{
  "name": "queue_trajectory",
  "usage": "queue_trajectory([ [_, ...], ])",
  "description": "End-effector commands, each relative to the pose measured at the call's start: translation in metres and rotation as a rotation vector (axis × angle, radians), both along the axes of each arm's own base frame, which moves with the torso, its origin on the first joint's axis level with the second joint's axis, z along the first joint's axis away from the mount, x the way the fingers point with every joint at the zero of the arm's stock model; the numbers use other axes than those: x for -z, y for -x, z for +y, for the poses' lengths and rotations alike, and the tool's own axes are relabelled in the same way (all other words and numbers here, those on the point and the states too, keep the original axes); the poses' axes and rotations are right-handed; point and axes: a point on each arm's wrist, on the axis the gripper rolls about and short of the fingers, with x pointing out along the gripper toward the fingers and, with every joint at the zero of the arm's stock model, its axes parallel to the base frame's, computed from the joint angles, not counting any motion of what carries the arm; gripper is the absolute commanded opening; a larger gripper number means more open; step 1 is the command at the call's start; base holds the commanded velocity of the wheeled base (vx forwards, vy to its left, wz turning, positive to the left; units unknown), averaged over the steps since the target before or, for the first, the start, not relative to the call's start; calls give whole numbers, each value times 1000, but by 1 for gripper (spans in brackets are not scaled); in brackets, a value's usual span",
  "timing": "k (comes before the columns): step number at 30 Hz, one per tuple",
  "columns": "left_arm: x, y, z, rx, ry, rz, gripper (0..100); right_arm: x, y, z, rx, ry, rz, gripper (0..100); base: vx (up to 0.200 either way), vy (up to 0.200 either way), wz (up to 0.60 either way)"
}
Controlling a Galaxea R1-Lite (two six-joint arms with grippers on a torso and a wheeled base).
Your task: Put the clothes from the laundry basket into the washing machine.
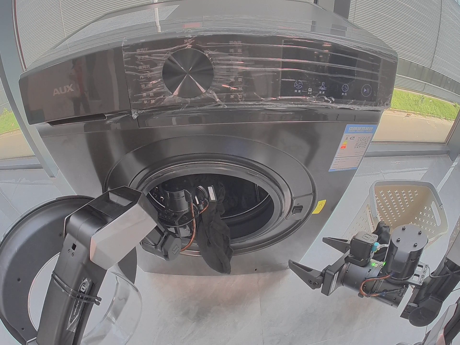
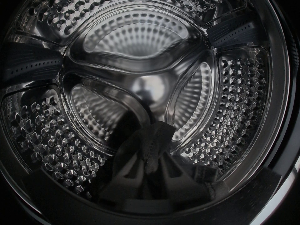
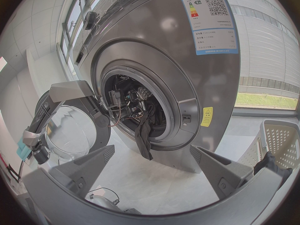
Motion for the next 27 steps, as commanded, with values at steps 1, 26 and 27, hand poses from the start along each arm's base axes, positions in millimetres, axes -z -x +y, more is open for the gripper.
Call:
queue_trajectory([
  [1,5,1,0,0,-2,14,100,1,0,0,-2,2,3,100,0,0,0],
  [26,43,75,-8,217,-152,325,100,3,0,0,-2,7,12,100,0,0,0],
  [27,45,75,-8,217,-154,329,100,3,0,0,-2,7,12,100,0,0,0],
])
